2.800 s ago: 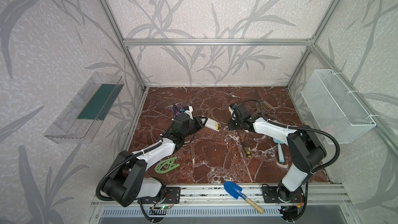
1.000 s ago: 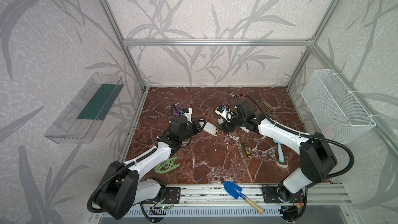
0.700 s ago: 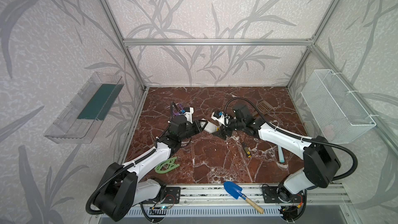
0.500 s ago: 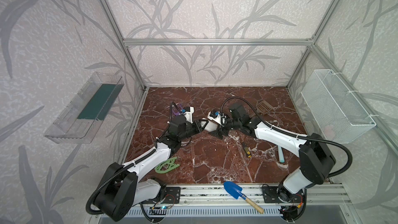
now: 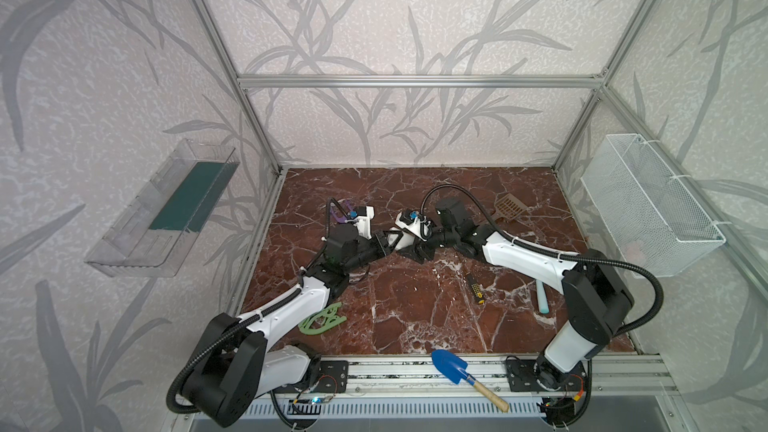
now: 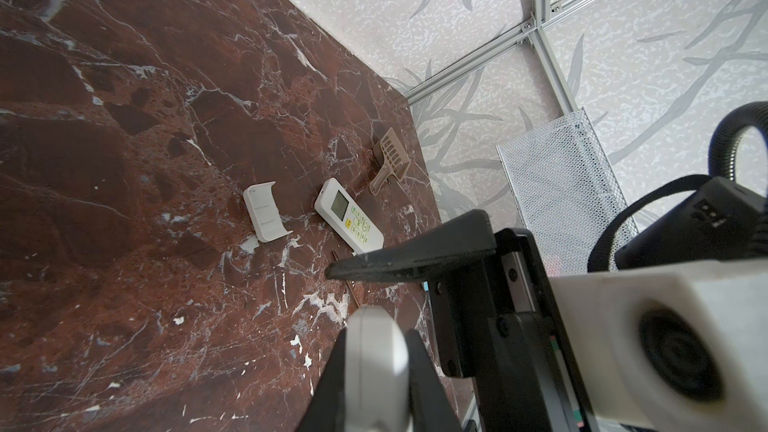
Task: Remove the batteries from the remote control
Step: 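Grasp the remote body from the left gripper with the right gripper, then lower the remote body with the right gripper while the left gripper releases and withdraws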
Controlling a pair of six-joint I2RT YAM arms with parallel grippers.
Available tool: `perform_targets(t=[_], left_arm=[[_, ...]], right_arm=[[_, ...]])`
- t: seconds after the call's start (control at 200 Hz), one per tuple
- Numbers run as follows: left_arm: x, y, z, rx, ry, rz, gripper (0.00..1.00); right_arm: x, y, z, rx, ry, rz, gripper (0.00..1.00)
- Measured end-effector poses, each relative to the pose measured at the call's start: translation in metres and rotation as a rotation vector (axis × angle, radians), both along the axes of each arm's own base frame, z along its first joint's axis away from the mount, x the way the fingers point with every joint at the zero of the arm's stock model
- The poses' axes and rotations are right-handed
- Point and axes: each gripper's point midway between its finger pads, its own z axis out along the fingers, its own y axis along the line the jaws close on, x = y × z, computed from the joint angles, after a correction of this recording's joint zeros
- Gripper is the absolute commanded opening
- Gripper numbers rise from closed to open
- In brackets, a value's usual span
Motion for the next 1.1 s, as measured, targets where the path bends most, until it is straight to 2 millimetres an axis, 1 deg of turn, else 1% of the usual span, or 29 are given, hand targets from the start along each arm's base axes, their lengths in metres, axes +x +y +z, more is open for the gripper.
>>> perform_targets(t=[0.115, 0.215, 0.335, 0.36, 0.39, 0.44, 0.465, 0.54, 0.57, 0.605, 0.64, 0.735, 0.78, 0.88, 0.98, 1.1], left_arm=[[0.001, 0.0, 0.002, -0.003, -0.007, 0.005, 0.0], [0.002, 0.001, 0.002, -0.006, -0.005, 0.008, 0.0], [0.004, 0.004, 0.001, 0.0, -0.005, 0.027, 0.0], [0.004, 0.005, 0.0, 0.001, -0.004, 0.029, 0.02], [0.005, 0.005, -0.001, 0.003, -0.002, 0.032, 0.08], [0.004, 0.005, -0.002, 0.004, 0.0, 0.034, 0.25], [0.004, 0.005, -0.002, 0.004, 0.001, 0.035, 0.35], [0.004, 0.007, -0.006, 0.008, 0.014, 0.041, 0.7], [0.004, 0.007, -0.007, 0.012, 0.018, 0.047, 0.82], [0.004, 0.009, -0.01, 0.02, 0.028, 0.054, 0.92], [0.005, 0.011, -0.014, 0.032, 0.043, 0.066, 0.99], [0.005, 0.022, -0.023, 0.066, 0.082, 0.11, 1.0], [0.005, 0.031, -0.027, 0.091, 0.102, 0.146, 1.0], [0.003, 0.051, -0.031, 0.142, 0.12, 0.222, 0.99], [0.0, 0.068, -0.03, 0.188, 0.121, 0.28, 0.99], [-0.002, 0.081, -0.019, 0.22, 0.09, 0.327, 0.99]], right_arm=[[-0.003, 0.004, 0.003, 0.011, -0.005, 0.028, 0.48], [-0.004, 0.005, 0.003, 0.007, -0.006, 0.042, 0.37], [-0.002, 0.009, 0.002, -0.002, 0.0, 0.059, 0.33], [-0.002, 0.009, 0.001, -0.003, 0.001, 0.063, 0.33], [-0.002, 0.01, 0.0, -0.007, 0.003, 0.064, 0.33], [-0.002, 0.01, -0.001, -0.011, 0.0, 0.067, 0.33], [-0.002, 0.009, -0.001, -0.014, 0.0, 0.068, 0.32], [-0.002, 0.008, -0.004, -0.027, -0.006, 0.068, 0.32], [-0.002, 0.007, -0.005, -0.036, -0.009, 0.069, 0.32], [-0.002, 0.006, -0.008, -0.048, -0.013, 0.068, 0.32], [-0.002, 0.003, -0.012, -0.067, -0.015, 0.068, 0.32], [-0.001, -0.003, -0.026, -0.131, -0.023, 0.069, 0.32], [-0.001, -0.006, -0.034, -0.163, -0.023, 0.072, 0.33], [0.0, -0.013, -0.055, -0.24, -0.021, 0.083, 0.33], [0.0, -0.019, -0.08, -0.328, -0.011, 0.12, 0.34], [-0.002, -0.026, -0.104, -0.42, -0.002, 0.176, 0.36]])
